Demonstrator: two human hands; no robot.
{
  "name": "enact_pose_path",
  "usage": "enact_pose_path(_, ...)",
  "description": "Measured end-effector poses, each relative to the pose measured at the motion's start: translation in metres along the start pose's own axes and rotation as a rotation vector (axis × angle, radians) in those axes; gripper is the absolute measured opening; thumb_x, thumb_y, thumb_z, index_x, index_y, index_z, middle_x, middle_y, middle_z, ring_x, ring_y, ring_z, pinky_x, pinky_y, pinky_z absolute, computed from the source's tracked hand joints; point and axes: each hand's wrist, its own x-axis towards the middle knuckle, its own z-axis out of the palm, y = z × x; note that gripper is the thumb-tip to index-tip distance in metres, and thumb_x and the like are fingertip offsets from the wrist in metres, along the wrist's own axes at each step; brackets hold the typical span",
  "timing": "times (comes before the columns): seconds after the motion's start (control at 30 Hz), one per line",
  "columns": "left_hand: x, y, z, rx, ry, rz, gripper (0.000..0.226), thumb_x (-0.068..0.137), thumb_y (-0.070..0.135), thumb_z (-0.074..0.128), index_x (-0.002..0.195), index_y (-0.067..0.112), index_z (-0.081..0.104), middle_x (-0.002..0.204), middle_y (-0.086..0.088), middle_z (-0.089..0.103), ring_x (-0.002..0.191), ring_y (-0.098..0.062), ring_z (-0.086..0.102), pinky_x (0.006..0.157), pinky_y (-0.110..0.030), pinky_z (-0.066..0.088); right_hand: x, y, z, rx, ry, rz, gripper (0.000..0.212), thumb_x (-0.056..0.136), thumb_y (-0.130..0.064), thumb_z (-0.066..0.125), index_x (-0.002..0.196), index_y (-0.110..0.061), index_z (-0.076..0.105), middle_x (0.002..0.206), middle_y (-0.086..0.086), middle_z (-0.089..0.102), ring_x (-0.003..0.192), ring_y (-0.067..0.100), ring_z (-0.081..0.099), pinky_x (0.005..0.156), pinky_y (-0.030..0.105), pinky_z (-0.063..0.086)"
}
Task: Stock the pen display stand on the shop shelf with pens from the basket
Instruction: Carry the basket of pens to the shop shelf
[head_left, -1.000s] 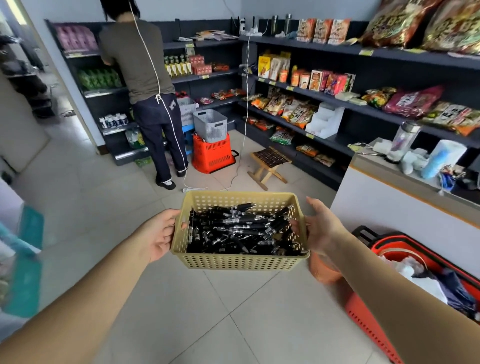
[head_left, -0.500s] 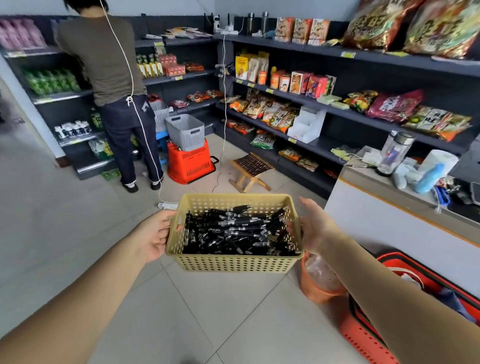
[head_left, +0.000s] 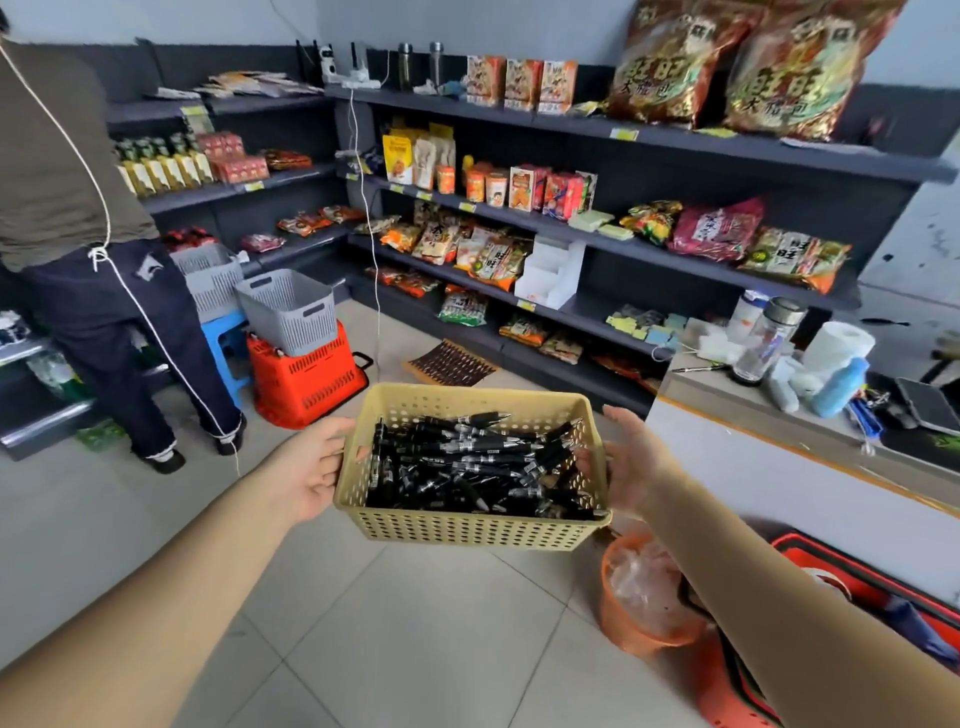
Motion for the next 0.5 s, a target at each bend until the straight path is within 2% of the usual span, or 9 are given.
enact_pose_path(0.07,0.013,0.015,0.003,0.018,0.001,0.013,0.021,0.09,0.026,0.054,0.096,0.007,0.06,0.096,-0.009,0.063,0.086,-0.017,0.056,0.078,-0.029,0.044,0.009,-0.011,0.011,0.005,0.003,-0.009,0.044,0.085,-0.047,0.054,0.1,-0.005,0.053,0.072,0.006,0.05,0.062,0.015,0.045,0.064,0.027,0.04)
enact_pose_path(0.23,0.053,0.045,0.013,0.033,-0.018,0.01,0.019,0.09,0.027,0.054,0.088,0.008,0.059,0.099,-0.01,0.062,0.095,-0.02,0.055,0.103,-0.038,0.038,0.047,-0.037,0.026,0.011,0.027,-0.015,0.042,0.087,-0.044,0.053,0.104,-0.006,0.056,0.077,0.006,0.052,0.064,0.015,0.048,0.064,0.028,0.043)
enact_pose_path(0.37,0.089,0.065,0.026,0.025,-0.019,0.013,0.019,0.09,0.026,0.055,0.088,0.008,0.06,0.099,-0.01,0.062,0.096,-0.021,0.056,0.096,-0.037,0.042,0.084,-0.062,0.034,0.004,0.033,-0.018,0.051,0.088,-0.044,0.051,0.115,-0.001,0.057,0.083,0.007,0.052,0.069,0.017,0.048,0.066,0.029,0.044)
enact_pose_path(0.5,0.139,0.088,0.042,0.0,0.007,0.007,0.019,0.089,0.024,0.054,0.087,0.007,0.061,0.096,-0.01,0.063,0.087,-0.019,0.057,0.089,-0.032,0.044,0.133,-0.097,0.043,-0.004,0.033,-0.012,0.054,0.086,-0.042,0.053,0.12,0.0,0.055,0.094,0.009,0.051,0.074,0.018,0.047,0.068,0.031,0.044)
